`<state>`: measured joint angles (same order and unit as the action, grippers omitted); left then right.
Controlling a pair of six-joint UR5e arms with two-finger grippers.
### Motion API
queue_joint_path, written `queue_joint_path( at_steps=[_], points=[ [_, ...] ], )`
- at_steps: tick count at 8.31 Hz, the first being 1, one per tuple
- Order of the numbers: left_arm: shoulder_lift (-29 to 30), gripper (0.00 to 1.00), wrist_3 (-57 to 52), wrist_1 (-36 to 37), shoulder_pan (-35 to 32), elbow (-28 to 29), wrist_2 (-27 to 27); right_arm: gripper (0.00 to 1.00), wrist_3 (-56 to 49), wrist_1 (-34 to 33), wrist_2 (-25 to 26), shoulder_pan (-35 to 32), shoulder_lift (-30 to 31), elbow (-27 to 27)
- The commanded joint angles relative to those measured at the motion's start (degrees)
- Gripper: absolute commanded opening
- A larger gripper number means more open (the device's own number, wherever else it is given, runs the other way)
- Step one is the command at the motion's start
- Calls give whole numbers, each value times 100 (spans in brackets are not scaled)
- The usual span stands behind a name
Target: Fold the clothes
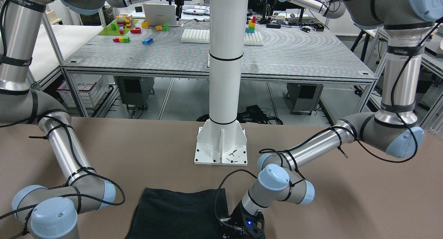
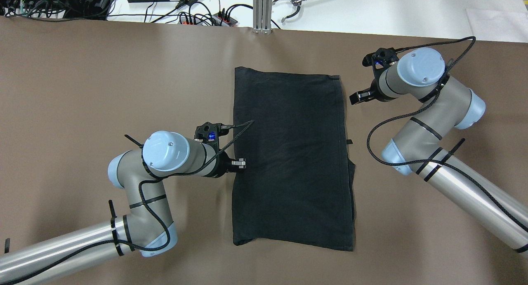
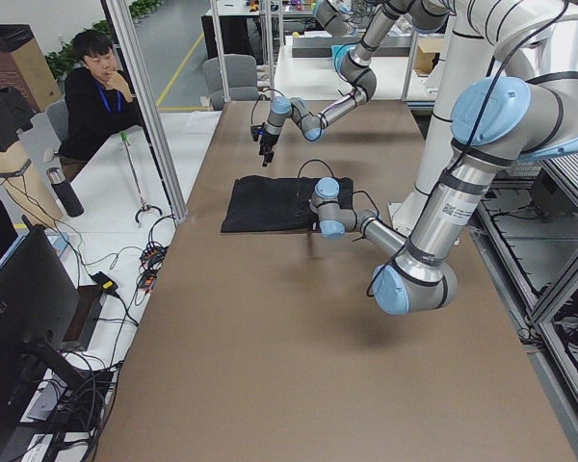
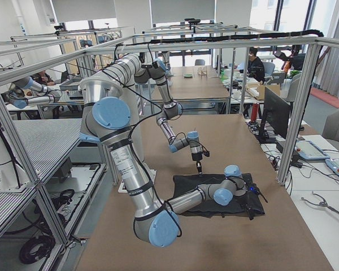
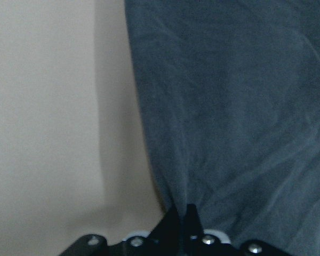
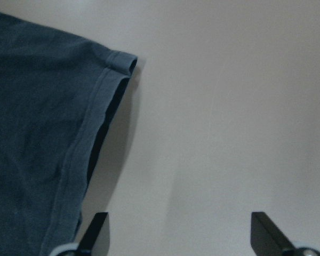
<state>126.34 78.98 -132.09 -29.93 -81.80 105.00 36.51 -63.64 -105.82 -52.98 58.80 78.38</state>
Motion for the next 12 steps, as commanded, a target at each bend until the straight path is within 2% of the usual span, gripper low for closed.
queue_joint_path(
  at_steps=[1, 3, 4, 5, 6, 8, 9, 11, 12],
  points=[
    [-880, 0, -40, 8, -65, -904, 134, 94, 14, 9, 0, 15, 18, 2],
    [-1444, 0, -49, 8, -65, -1424, 134, 94, 22, 9, -9, 33, 18, 20],
    [-1524, 8, -66, 0, -65, -1496, 117, 94, 14, 0, -9, 85, 18, 81],
    [-1525, 82, -101, 0, -74, -1488, 99, 94, 31, -8, 0, 181, 18, 238],
    [-1525, 95, -180, 0, -179, -1514, 56, 94, 371, 0, 0, 322, 18, 335],
    [-1569, 95, -190, 8, -259, -1584, 64, 94, 1170, -9, 0, 734, 18, 659],
    [-1708, 95, -190, 8, -241, -1698, 38, 93, 1905, 0, 0, 927, 44, 888],
    [-2164, 95, 89, 8, 64, -2197, -189, 93, 3932, 9, 122, 1585, 612, 1799],
    [-2315, 95, 579, 8, 388, -2426, -521, 93, 4865, 0, 384, 1945, 868, 2300]
  ],
)
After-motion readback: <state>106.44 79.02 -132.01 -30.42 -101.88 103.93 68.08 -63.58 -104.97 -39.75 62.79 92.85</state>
